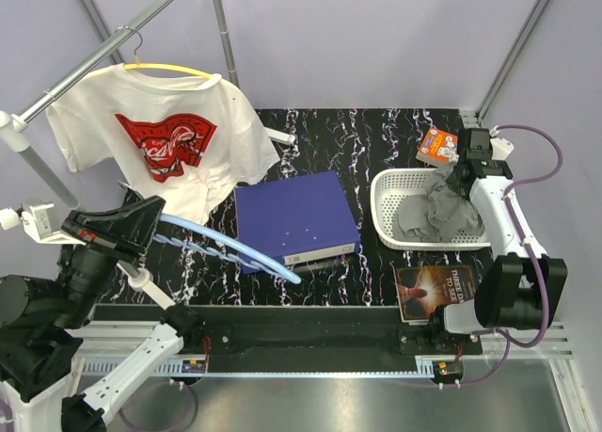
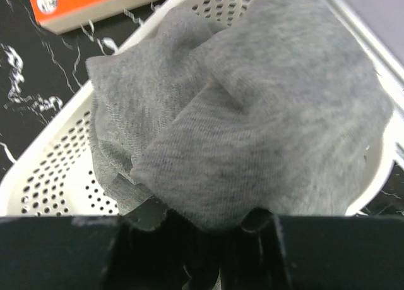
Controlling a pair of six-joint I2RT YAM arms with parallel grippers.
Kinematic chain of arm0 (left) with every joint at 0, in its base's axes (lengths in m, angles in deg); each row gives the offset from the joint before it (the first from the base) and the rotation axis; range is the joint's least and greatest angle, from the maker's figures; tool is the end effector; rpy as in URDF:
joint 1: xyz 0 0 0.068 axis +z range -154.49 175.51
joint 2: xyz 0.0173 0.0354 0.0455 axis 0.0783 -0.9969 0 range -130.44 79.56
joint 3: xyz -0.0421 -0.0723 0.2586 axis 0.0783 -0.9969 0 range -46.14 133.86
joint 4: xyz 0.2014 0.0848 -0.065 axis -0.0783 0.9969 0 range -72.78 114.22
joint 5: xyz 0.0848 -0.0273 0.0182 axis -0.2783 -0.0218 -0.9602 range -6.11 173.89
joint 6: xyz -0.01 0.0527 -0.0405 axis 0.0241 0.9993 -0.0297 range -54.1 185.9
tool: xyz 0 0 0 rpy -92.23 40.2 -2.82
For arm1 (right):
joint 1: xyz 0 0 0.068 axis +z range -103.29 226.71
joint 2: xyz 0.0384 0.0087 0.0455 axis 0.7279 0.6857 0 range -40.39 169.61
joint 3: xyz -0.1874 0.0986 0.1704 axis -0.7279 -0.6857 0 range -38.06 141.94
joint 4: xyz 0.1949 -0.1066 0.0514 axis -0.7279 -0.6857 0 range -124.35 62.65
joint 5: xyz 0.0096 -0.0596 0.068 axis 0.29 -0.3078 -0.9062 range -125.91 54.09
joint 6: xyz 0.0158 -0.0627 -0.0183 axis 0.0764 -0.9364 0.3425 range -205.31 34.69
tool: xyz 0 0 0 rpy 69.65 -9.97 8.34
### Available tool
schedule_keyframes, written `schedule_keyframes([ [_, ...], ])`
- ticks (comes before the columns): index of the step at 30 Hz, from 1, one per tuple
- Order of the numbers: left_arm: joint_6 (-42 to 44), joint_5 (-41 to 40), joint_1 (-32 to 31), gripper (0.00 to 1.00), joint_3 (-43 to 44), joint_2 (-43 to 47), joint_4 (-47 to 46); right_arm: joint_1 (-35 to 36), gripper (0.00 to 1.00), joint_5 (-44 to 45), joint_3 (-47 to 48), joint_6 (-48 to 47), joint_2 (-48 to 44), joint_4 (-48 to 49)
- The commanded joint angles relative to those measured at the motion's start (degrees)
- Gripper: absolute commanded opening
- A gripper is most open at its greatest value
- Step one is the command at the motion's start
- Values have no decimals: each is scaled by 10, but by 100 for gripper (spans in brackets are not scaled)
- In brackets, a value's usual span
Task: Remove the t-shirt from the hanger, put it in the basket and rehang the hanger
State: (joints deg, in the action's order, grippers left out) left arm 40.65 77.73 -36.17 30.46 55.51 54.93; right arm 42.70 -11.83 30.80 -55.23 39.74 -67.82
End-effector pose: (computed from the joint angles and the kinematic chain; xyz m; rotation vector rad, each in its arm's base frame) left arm -0.0119 0.0142 0.4556 -0.0185 1.3540 -0.7726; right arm 0.2656 -0.0406 0.2939 0.8681 2.2293 -0.3090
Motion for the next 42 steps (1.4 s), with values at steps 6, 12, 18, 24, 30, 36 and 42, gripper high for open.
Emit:
schedule_keyframes([
  [6,19,105,-2,0,-30,28,-38,-1,5,14,4,-6,60,-1],
  [12,28,102,-2,0,-38,25,-24,-1,62,64,-31,-20,22,-7],
  [18,25,103,-2,0,-36,-6,-4,1,100,99,54,-29,9,-104],
  [24,3,137,-1,0,-53,-38,-1,39,100,58,65,-49,-106,-128],
  [30,10,94,-1,0,-85,-41,-4,169,100,-210,25,-63,-162,-45],
  [36,36,-7,-2,0,-97,-46,-9,369,100,-343,69,-66,-130,11],
  [42,69,-23,-1,0,-131,-45,0,514,100,-367,150,-78,-121,30],
])
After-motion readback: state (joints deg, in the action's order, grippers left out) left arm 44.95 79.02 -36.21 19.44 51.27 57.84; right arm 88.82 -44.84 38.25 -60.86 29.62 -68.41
